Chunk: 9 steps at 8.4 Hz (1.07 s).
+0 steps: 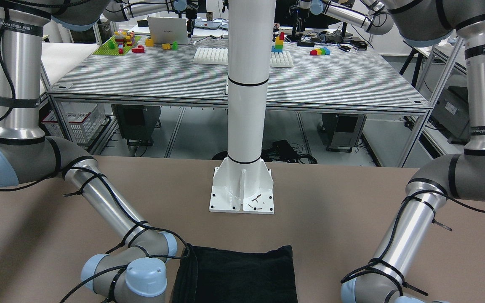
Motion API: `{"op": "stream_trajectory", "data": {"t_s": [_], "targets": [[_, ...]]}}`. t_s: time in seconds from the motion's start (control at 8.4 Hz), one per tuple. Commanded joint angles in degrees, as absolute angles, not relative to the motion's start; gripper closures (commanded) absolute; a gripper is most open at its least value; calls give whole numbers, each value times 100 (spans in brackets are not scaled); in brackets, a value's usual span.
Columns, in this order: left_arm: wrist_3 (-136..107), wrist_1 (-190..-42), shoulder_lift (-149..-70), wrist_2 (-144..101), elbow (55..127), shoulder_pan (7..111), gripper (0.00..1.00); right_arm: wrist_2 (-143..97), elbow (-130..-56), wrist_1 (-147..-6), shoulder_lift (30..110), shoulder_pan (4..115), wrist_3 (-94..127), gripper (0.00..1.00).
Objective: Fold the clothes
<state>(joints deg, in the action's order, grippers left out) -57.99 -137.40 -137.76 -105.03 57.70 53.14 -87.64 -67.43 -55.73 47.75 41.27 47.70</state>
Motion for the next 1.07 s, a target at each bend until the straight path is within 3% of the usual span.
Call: {"op": "stream_trajectory", "data": {"t_s": [0.0,0.12,0.24,0.36,0.6,0.71,0.95], "targets": [[-5810,-13746,-13772,-10503,5783,5309,9,-9552,-6741,-4554,5238,4368,4825,87],[-5810,-13755,-13772,-10494,5783,5309,9,-9867,-6750,-4544,5230,4499,4825,87],[-5810,-13755,-13772,-10494,5783,5309,9,-10296,-6750,-4561,5177,4691,4860,80],[-5801,-13764,-13772,-10494,5783,5309,8,-10875,-6759,-4588,5116,4928,4895,53],[-5809,-13790,-13772,-10503,5783,5309,7,-11180,-6863,-4649,4949,5027,5497,13],[-5818,-13799,-13772,-10503,5801,5317,7,-11154,-6908,-4623,4809,4966,6302,7],[-5818,-13790,-13729,-10494,5932,5317,7,-11127,-7337,-4649,4808,4573,7467,6]]}}
